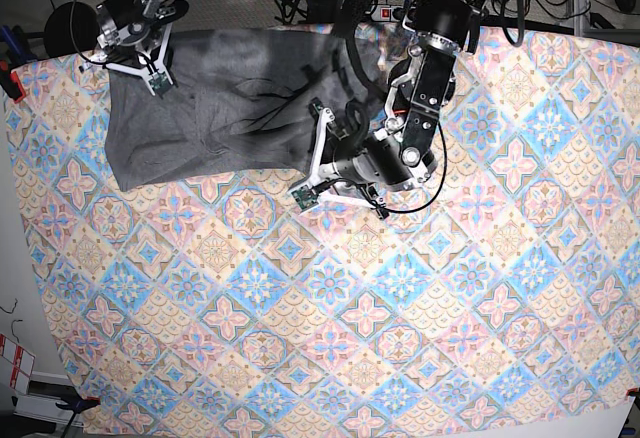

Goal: Fold the T-shirt properly
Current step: 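Press the folded end flat onto the shirt with the left gripper, then open both grippers, lift the left gripper and withdraw the right gripper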

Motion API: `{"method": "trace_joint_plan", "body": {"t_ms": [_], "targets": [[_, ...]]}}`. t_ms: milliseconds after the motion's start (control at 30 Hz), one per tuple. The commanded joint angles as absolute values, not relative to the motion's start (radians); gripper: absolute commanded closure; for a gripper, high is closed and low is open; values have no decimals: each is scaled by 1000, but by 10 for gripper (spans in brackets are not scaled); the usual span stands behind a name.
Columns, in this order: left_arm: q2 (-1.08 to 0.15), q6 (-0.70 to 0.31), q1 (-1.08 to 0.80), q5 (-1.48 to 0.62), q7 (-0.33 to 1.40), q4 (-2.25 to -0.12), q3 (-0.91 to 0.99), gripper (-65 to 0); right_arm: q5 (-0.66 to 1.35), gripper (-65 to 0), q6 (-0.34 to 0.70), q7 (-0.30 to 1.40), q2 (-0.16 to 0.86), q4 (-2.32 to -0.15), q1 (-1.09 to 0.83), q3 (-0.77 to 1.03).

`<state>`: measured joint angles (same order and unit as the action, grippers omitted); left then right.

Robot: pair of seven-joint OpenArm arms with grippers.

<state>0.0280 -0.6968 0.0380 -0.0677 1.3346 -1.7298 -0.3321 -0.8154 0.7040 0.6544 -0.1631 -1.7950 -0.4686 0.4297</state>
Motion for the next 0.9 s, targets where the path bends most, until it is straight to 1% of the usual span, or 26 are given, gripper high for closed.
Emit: {"method": "trace_joint_plan", "body": {"t_ms": [0, 267, 367, 433, 533, 667, 867], "targets": [[33, -698, 41, -73, 1317, -1744, -332, 0, -826, -143, 698, 653, -157, -1808, -472, 433], [16, -698, 24, -73, 1290, -1719, -331, 0, -826, -143, 698, 653, -157, -1808, -472, 433], [22, -698, 31, -81, 1285, -1583, -334, 0, -826, -143, 698, 653, -157, -1808, -472, 433], [36, -698, 35, -84, 1253, -1488, -335, 0, -826, -143, 698, 653, -157, -1808, -473, 433], [44, -698, 35, -84, 1194, -1431, -409, 0, -826, -143, 698, 653, -157, -1808, -473, 433], [62, -698, 35, -84, 1190, -1434, -524, 0, -826, -143, 698, 653, -157, -1811, -473, 433], [77, -698, 51, -84, 1194, -1434, -564, 0, -826, -142, 698, 653, -157, -1811, -476, 464]]}}
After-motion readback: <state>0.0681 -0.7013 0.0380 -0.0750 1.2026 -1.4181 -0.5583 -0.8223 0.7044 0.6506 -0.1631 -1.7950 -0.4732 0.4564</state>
